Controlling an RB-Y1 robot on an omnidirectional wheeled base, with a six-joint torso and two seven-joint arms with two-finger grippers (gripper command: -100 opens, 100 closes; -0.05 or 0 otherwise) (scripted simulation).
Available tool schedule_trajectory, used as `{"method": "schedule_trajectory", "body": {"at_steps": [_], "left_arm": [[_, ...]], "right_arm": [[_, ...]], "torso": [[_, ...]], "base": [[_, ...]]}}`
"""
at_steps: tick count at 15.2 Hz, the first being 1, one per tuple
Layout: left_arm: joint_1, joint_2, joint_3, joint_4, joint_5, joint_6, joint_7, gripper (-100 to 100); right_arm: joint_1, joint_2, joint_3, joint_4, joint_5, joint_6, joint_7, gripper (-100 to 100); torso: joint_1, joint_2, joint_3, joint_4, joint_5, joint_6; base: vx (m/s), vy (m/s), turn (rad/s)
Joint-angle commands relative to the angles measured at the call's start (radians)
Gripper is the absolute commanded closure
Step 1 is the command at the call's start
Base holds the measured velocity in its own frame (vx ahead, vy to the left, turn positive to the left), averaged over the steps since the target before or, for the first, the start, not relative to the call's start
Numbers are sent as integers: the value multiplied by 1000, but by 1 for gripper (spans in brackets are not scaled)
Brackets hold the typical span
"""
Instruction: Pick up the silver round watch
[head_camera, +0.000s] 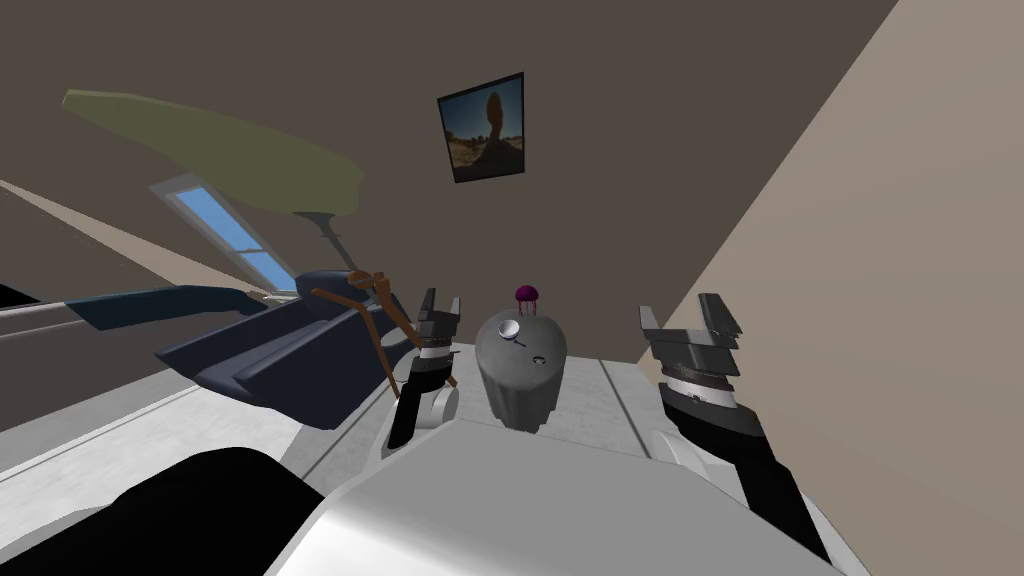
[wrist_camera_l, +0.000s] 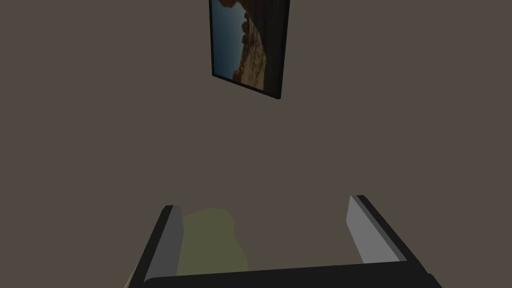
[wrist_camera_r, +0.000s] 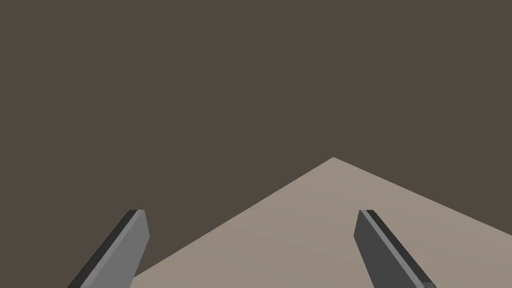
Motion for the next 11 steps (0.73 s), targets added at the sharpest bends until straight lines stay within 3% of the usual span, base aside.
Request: {"method": "schedule_trajectory", "body": {"at_steps": [1,11], "left_arm": [[0,0,0,0,0,0,0,0],[0,0,0,0,0,0,0,0]], "right_arm": [[-21,-13,8,30,-50,-6,-3,-100],[-96,-40,37,137,-241,-27,-12,-100]], "torso": [[0,0,0,0,0,0],[0,0,0,0,0,0]], "base": [[-2,-2,20],[-3,-5,22]]}}
